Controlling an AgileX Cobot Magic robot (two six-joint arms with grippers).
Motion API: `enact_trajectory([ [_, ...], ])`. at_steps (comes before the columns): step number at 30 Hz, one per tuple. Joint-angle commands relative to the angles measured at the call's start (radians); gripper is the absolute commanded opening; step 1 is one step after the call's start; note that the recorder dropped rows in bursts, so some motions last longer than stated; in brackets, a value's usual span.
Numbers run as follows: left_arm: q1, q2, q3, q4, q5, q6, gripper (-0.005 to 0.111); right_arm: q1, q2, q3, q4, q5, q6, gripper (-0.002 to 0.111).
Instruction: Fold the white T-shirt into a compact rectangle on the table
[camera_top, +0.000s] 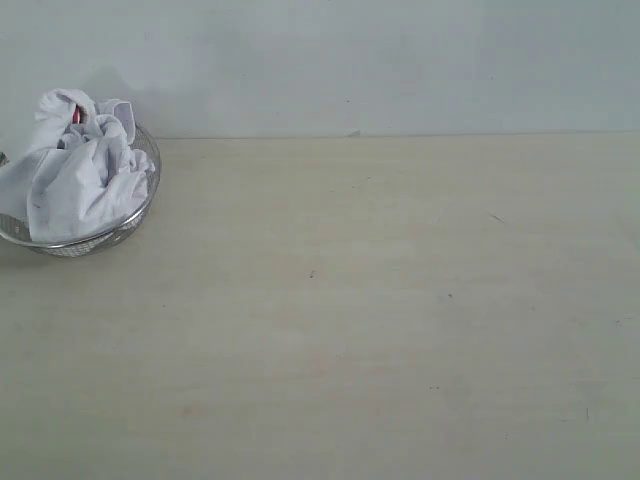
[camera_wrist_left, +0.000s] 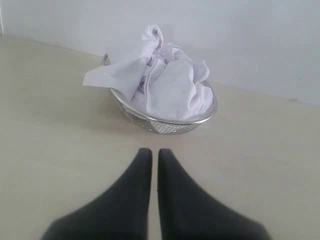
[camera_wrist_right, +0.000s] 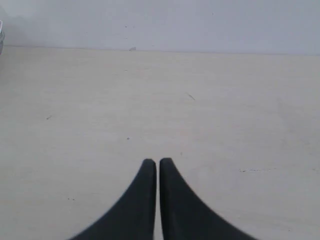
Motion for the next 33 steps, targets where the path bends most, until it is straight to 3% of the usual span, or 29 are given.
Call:
enact_trajectory([
  [1,0.001,-0.004,0.004,0.007,0.000,-0.007,0.004,0.002,-0.004,0.000,-0.001,-0.008,-0.006,0.000],
  [21,0.001,-0.004,0.004,0.007,0.000,-0.007,0.004,0.002,-0.004,0.000,-0.001,-0.008,-0.007,0.000],
  [33,0.001,-0.004,0.004,0.007,0.000,-0.007,0.004,0.071,-0.004,0.000,-0.001,-0.008,-0.007,0.000],
])
